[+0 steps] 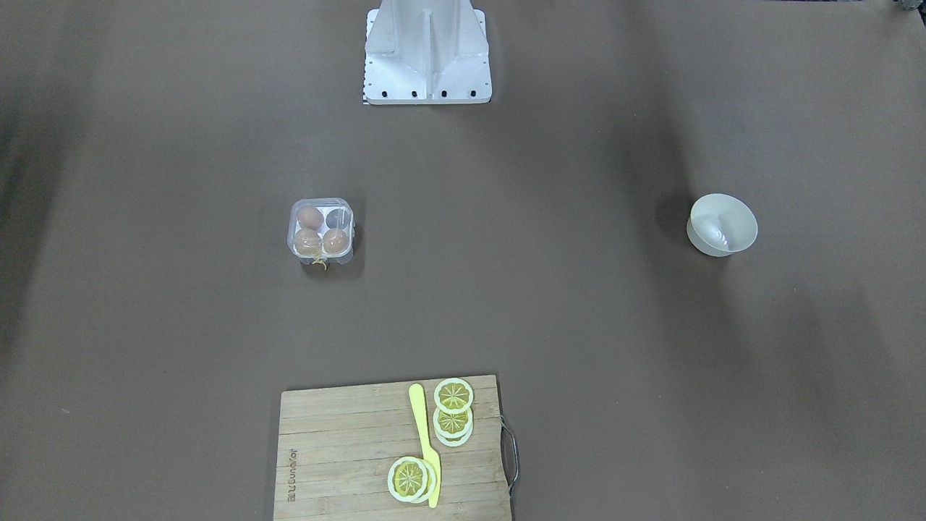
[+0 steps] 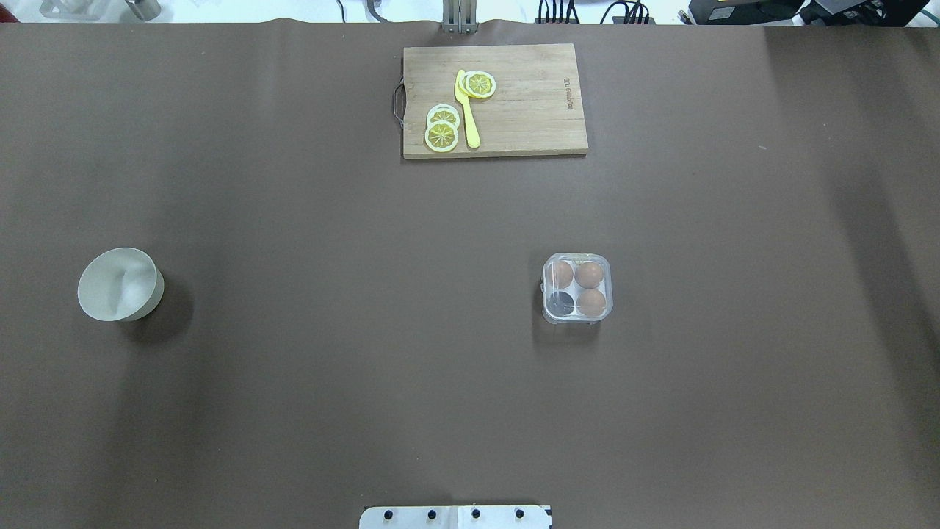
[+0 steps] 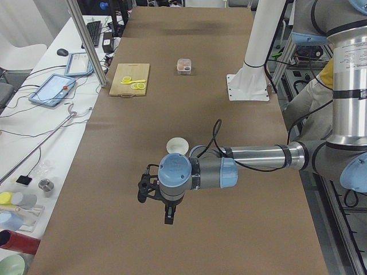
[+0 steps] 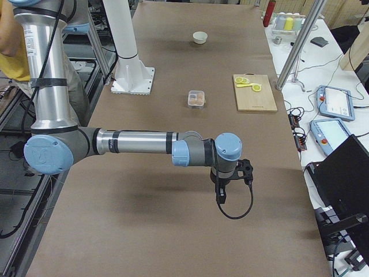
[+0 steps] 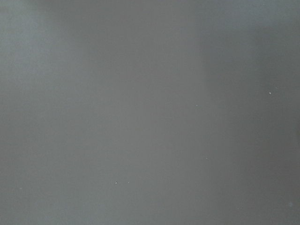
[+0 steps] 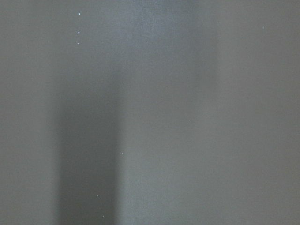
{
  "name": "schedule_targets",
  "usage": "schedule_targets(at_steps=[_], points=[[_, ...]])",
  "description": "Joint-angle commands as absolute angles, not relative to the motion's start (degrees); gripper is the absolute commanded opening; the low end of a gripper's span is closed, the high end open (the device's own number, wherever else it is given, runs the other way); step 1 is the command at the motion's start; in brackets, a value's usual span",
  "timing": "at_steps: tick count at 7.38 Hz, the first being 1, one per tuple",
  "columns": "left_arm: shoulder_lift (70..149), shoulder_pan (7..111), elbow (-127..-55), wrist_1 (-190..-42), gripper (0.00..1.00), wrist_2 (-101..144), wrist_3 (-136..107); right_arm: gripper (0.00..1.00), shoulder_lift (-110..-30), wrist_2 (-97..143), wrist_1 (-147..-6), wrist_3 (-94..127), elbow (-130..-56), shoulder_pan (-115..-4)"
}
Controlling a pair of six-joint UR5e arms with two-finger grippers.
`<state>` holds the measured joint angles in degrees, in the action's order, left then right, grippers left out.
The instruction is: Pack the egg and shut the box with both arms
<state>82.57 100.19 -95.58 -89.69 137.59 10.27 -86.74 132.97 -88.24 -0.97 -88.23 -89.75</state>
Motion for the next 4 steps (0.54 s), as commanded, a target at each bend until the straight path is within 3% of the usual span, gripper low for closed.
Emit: schedule_targets(at_steps=[1,4], points=[[81.7,100.8,-95.7,-89.7,0.97,137.4,6.3,1.0,-86.9,133.0,-88.2,-1.0,-88.2,-89.7],[81.2,101.1,-95.9,-89.8,0.97,137.3,6.2,1.0,-87.5,133.5,-88.0,-1.1,-88.3,-89.7]])
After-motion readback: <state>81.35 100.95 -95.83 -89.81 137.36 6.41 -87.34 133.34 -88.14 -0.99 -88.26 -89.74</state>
